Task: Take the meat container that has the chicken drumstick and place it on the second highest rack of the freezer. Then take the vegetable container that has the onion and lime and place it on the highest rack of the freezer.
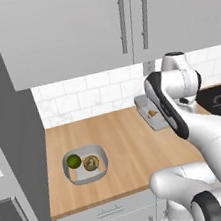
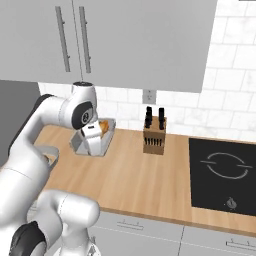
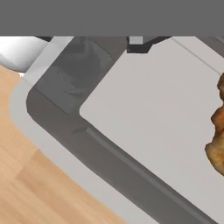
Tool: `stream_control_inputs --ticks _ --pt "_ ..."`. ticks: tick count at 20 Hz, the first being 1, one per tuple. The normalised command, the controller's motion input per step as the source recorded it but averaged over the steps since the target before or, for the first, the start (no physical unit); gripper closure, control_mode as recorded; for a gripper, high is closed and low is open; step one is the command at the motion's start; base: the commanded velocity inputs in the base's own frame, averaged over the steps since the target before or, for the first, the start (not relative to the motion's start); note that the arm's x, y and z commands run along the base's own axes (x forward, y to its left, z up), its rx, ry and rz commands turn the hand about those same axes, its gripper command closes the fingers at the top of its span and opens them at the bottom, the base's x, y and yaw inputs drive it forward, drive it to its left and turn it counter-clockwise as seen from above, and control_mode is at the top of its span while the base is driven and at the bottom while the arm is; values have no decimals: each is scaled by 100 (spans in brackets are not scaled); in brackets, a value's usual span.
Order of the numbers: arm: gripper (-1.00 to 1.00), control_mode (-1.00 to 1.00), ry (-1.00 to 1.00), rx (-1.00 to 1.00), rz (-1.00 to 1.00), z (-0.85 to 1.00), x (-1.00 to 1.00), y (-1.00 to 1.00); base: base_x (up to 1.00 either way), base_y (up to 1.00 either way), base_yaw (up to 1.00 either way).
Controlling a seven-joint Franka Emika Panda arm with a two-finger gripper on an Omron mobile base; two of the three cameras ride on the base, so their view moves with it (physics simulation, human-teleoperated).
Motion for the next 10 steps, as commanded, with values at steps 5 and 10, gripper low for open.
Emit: stream_control_inputs --ticks 5,10 --pt "100 -100 -3 0 0 13 -29 0 0 0 0" --pt "100 -100 0 0 0 10 -19 0 0 0 0"
